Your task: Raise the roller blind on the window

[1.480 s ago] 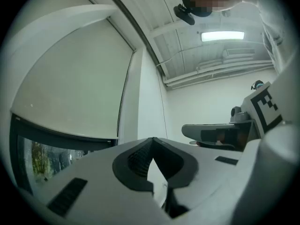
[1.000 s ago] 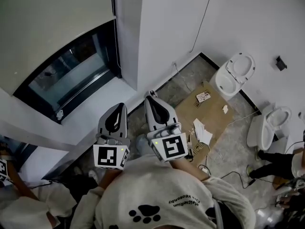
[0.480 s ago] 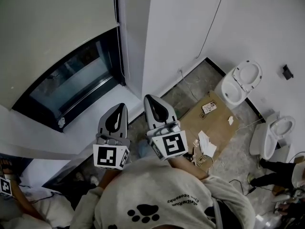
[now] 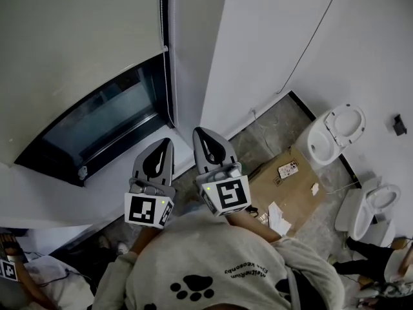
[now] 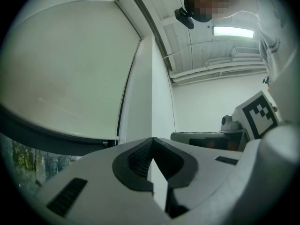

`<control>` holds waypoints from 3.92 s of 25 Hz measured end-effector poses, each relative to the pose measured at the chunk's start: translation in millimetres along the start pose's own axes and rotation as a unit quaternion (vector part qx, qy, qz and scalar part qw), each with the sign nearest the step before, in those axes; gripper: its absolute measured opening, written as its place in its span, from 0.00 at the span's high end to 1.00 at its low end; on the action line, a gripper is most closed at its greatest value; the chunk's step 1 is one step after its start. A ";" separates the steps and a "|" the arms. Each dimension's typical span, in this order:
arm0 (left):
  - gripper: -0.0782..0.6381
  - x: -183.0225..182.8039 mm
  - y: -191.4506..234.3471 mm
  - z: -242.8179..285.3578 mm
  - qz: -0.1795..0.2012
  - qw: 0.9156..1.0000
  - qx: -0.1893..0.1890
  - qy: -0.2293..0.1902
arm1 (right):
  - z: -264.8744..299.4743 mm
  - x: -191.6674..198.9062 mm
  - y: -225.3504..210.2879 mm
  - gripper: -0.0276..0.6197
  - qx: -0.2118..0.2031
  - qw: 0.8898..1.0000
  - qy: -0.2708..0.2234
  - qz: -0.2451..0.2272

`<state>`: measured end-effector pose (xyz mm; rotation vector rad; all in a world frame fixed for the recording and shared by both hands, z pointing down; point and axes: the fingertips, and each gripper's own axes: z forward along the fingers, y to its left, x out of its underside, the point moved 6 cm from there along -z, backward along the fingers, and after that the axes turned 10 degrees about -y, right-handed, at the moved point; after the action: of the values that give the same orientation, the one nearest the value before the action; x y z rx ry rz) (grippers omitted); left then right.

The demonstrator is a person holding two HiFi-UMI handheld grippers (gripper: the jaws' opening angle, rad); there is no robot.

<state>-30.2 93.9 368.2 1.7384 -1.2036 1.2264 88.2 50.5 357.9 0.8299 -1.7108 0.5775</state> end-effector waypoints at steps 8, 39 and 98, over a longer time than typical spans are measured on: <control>0.88 22.1 22.1 58.6 0.001 1.000 -0.006 -0.001 | 50.0 21.3 -34.9 0.94 -0.020 1.000 0.012 0.007; 0.76 66.1 128.1 209.6 -0.036 0.984 0.169 0.040 | 163.9 63.3 -60.1 0.94 0.100 0.995 0.005 -0.028; 0.86 78.4 123.2 188.8 -0.085 0.973 0.205 0.059 | 237.3 -29.7 -51.8 0.92 -0.050 0.999 -0.011 -0.011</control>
<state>-76.8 -139.7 384.2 1.9801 -0.7504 1.5256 -13.4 -149.3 260.1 0.7864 -1.7332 0.4659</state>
